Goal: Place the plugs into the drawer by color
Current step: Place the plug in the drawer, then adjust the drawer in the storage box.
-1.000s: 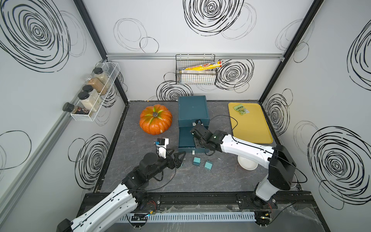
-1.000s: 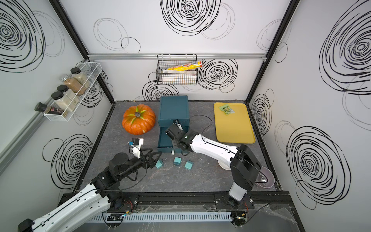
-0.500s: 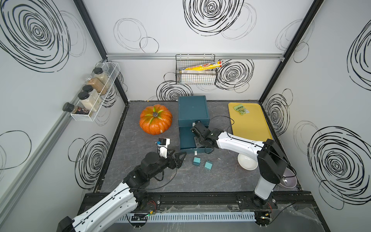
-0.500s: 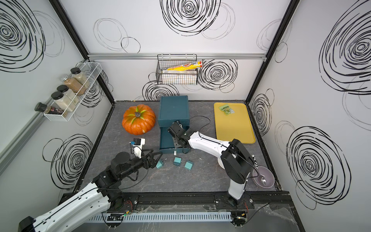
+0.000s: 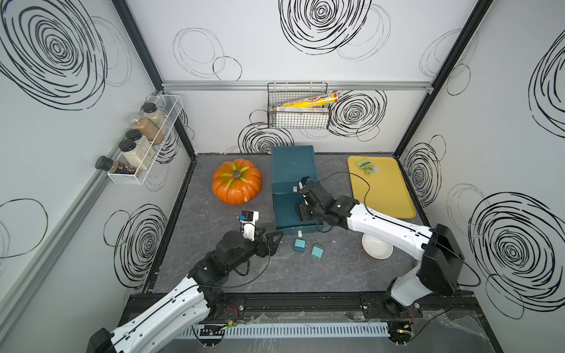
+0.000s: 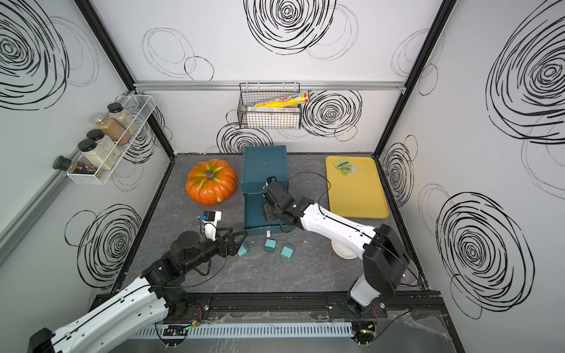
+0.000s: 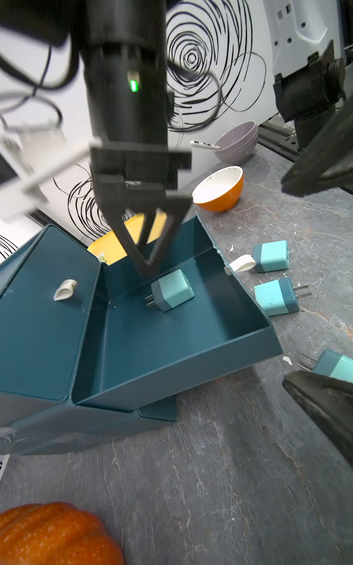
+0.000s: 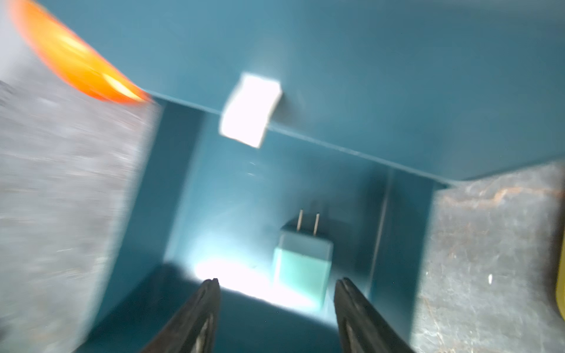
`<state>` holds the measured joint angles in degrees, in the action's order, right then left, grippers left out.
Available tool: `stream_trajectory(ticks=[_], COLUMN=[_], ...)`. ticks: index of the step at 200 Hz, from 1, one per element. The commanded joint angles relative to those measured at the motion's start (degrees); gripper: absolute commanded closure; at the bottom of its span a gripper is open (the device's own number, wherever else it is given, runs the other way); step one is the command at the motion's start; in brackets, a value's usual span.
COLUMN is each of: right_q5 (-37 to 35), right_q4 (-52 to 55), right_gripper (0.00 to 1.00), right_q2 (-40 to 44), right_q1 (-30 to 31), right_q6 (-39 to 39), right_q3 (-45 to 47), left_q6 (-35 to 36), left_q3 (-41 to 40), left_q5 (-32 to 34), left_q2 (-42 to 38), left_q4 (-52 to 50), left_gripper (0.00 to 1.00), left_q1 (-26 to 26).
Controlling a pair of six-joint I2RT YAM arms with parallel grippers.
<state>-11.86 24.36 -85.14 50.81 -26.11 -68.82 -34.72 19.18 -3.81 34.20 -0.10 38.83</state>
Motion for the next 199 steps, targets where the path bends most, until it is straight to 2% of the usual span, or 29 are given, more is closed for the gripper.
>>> stream_trajectory(ticks=[1, 10, 26, 56, 75, 96, 117, 133, 160, 199], right_q5=[4.69, 6.83, 14.95, 23.13, 26.85, 24.97, 21.58, 14.96, 6.70, 5.08], right_q4=[-2.41, -2.81, -3.65, -5.72, -11.31, -15.76, -16.44, -16.33, -15.88, -14.87], right_gripper=[0.37, 0.39, 0.48, 0.47, 0.47, 0.44, 0.43, 0.40, 0.37, 0.37], right_q2=[7.19, 10.18, 15.51, 22.12, 23.11, 20.63, 16.33, 14.03, 10.13, 4.78], right_q1=[0.13, 0.12, 0.32, 2.81, 5.46, 6.80, 6.85, 6.85, 6.85, 6.82], right_q6=[1.81, 2.44, 3.51, 6.38, 6.68, 6.56, 7.97, 9.43, 10.35, 12.15], right_q3=[3.33, 5.69, 10.13, 21.84, 28.10, 30.24, 26.83, 23.66, 20.29, 17.24], left_q6=[0.42, -0.03, -1.18, -6.86, -10.42, -13.19, -14.36, -17.34, -19.70, -20.40], left_q3=[2.15, 2.27, 2.65, 3.47, -0.21, -3.90, -4.82, -5.78, -8.87, -10.20], left_q5=[1.76, 2.31, 3.62, 5.95, 5.43, 4.68, 5.89, 10.47, 12.69, 14.04], left_q2=[0.42, -0.12, -1.35, -2.37, -5.20, -8.49, -9.12, -8.59, -5.58, -3.46], left_q4=[-0.51, -0.94, -2.67, -12.26, -13.25, -11.95, -13.83, -15.69, -13.04, -10.38], left_gripper=[0.10, 0.10, 0.11, 0.22, 0.23, 0.24, 0.26, 0.17, 0.14, 0.12], left_q1=[0.52, 0.57, 0.60, 0.46, 0.48, 0.52, 0.54, 2.42, 4.18, 5.12])
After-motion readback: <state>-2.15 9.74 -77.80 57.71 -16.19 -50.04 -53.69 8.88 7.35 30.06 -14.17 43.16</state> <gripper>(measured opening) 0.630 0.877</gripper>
